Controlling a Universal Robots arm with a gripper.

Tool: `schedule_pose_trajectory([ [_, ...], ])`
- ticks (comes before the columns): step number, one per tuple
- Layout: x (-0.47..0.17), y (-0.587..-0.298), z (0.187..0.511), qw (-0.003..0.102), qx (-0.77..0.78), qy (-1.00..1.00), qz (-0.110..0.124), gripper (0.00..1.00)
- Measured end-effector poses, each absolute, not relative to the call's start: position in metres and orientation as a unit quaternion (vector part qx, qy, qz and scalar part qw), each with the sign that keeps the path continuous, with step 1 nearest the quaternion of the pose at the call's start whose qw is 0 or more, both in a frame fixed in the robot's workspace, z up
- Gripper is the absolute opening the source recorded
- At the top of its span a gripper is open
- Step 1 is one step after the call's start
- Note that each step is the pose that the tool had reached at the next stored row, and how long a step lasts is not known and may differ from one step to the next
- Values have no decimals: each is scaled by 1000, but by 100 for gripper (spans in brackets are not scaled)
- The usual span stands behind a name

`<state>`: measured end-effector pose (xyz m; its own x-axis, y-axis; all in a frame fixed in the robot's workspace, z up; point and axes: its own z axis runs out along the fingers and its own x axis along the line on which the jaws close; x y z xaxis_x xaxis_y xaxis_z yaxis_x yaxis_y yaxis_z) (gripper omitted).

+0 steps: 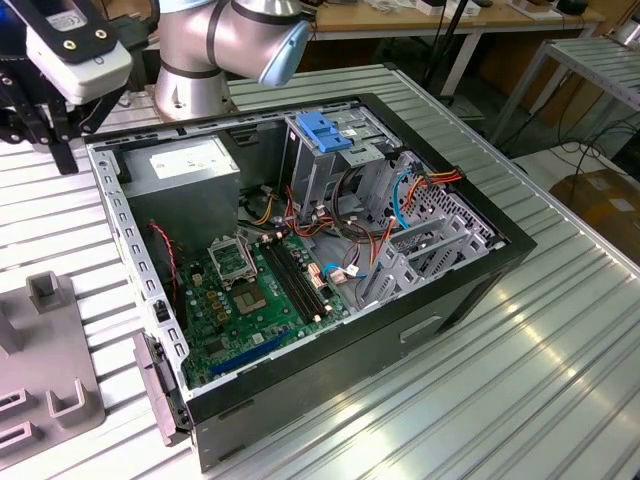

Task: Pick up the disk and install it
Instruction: 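Reach for the disk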

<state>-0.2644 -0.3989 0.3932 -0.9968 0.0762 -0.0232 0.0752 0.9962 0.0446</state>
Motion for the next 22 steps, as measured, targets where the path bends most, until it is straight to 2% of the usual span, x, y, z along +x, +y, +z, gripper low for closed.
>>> schedule_pose_trajectory([
  [22, -334, -399, 393, 12, 38, 999, 22, 10],
])
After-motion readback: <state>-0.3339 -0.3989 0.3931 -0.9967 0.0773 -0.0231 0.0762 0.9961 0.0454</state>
